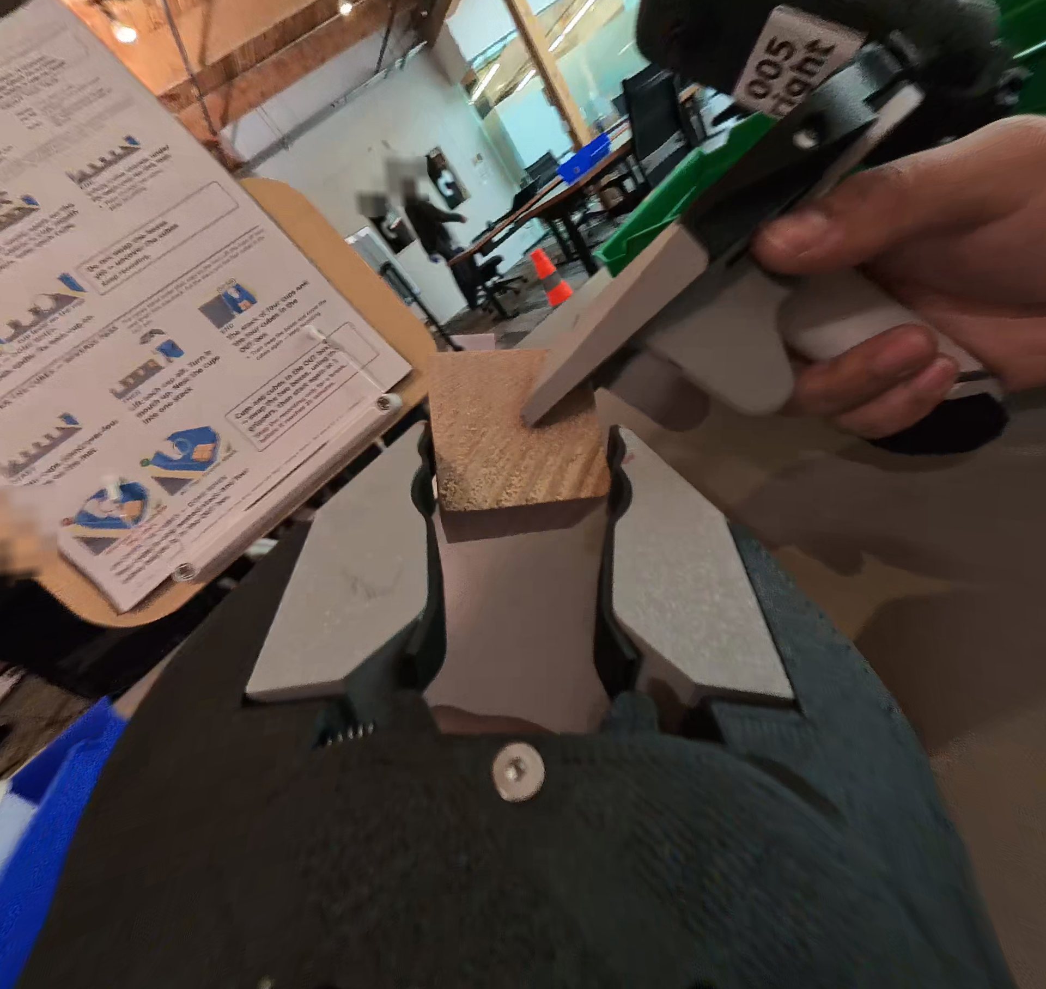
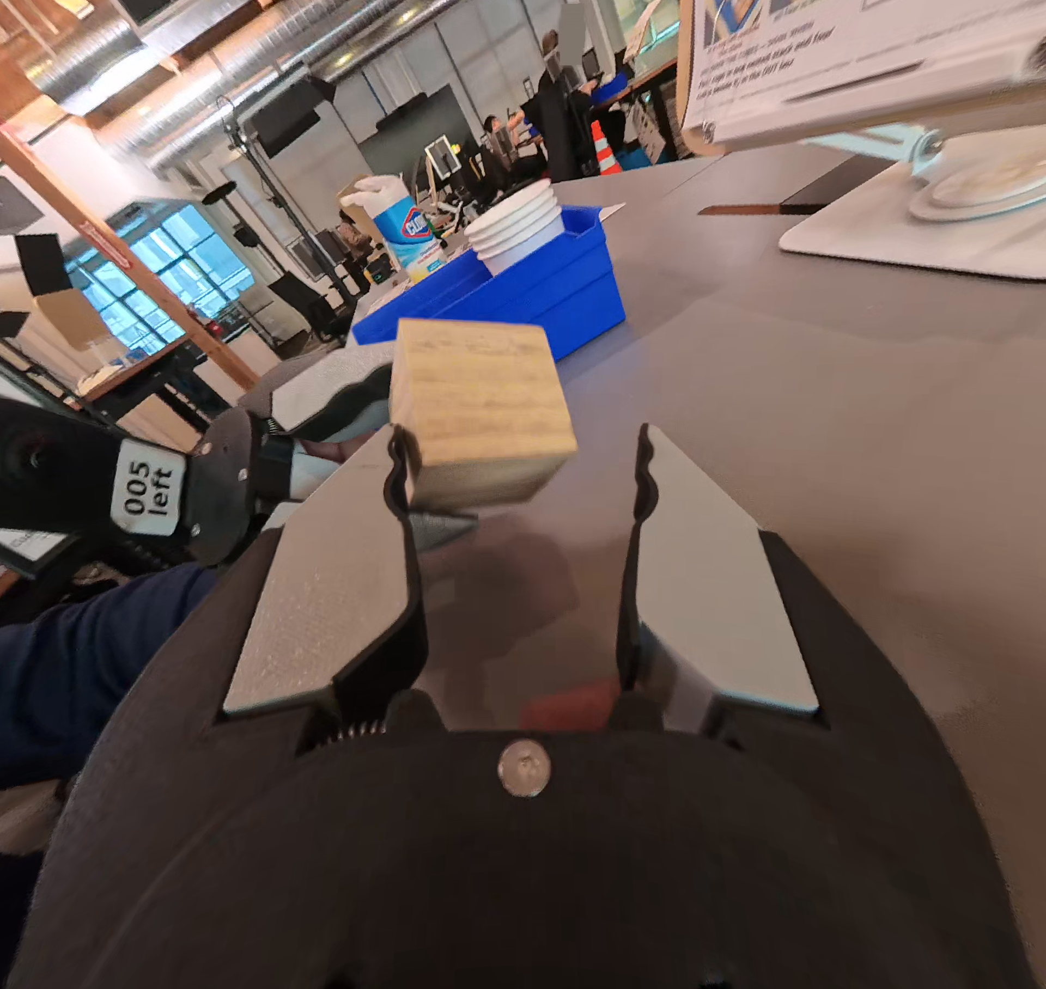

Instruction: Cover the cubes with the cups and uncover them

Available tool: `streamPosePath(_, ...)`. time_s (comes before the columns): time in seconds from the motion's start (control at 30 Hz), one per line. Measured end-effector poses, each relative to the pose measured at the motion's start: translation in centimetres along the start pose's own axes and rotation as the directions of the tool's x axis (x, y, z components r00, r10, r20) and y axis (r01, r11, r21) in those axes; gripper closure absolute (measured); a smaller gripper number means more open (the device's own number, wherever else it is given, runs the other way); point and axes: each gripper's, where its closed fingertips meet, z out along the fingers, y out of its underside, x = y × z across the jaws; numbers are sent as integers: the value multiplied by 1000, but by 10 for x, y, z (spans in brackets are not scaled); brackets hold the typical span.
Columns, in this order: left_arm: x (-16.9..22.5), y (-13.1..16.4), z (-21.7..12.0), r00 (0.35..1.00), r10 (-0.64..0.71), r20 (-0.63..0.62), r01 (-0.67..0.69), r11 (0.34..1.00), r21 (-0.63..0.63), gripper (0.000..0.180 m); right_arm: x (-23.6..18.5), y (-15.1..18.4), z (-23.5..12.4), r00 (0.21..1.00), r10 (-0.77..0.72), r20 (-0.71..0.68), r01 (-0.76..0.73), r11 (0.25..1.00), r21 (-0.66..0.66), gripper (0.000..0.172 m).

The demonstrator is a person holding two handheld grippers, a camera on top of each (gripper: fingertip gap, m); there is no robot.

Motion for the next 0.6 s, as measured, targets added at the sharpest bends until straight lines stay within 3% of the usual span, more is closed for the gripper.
streamPosePath(0.07, 16, -5, -6, 990, -38, -135, 45, 997, 55, 121, -12, 5, 6, 997, 22, 75, -21, 1000, -12, 100)
streamPosePath(0.1, 18, -8, -8, 987, -47, -156, 60, 995, 78, 121, -22, 6, 6, 990, 45, 137, -44, 999, -12, 112)
streamPosePath(0.2, 18, -5, -8, 988, -48, -146, 57, 996, 64, 121, -24, 6, 7, 990, 38, 137, -36, 999, -13, 113)
streamPosePath(0.37, 24, 28, 3, 996, -37, -84, 27, 993, -115, 123, 9, 17, 2, 960, -233, -152, 208, 965, -162, 113)
streamPosePath(0.47, 16, 43, 3, 997, -62, -43, 54, 982, -179, 127, 47, 21, -17, 804, -449, -390, 321, 880, -350, 113)
streamPosePath(0.6, -17, 55, -2, 988, -124, 97, 141, 969, -201, 142, 79, 33, -43, 664, -533, -525, 258, 822, -508, 113)
